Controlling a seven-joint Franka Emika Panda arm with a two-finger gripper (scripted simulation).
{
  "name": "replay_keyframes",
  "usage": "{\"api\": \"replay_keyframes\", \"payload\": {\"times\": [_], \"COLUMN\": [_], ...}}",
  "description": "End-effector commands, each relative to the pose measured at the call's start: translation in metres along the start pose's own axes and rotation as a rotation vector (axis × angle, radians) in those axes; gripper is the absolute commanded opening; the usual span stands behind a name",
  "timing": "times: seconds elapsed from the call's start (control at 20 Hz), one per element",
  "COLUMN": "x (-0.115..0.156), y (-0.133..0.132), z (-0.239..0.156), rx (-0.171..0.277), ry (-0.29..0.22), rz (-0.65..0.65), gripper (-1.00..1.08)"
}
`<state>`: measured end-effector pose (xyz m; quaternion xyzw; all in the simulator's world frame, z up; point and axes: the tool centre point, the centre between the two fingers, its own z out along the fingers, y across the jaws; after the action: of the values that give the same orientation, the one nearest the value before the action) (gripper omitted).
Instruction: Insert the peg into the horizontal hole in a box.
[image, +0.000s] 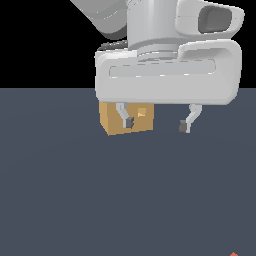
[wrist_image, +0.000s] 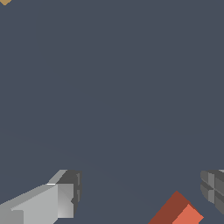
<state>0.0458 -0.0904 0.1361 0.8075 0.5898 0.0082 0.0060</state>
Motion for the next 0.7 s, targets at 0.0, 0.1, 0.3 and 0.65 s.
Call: {"api": "replay_keyframes", "payload": {"times": [0.0, 0.1, 0.3, 0.65], "x": [-0.032, -0.057, -0.108, -0.189], "y": [0.012, 0.019, 0.026, 0.019], "z": [0.010, 0.018, 0.034, 0.058], "rx": [0.002, 0.004, 0.007, 0.013], "ry": [-0.003, -0.005, -0.008, -0.012], "rz": [0.106, 0.188, 0.348, 0.606], "gripper": [1.00, 1.00, 1.00, 1.00]}}
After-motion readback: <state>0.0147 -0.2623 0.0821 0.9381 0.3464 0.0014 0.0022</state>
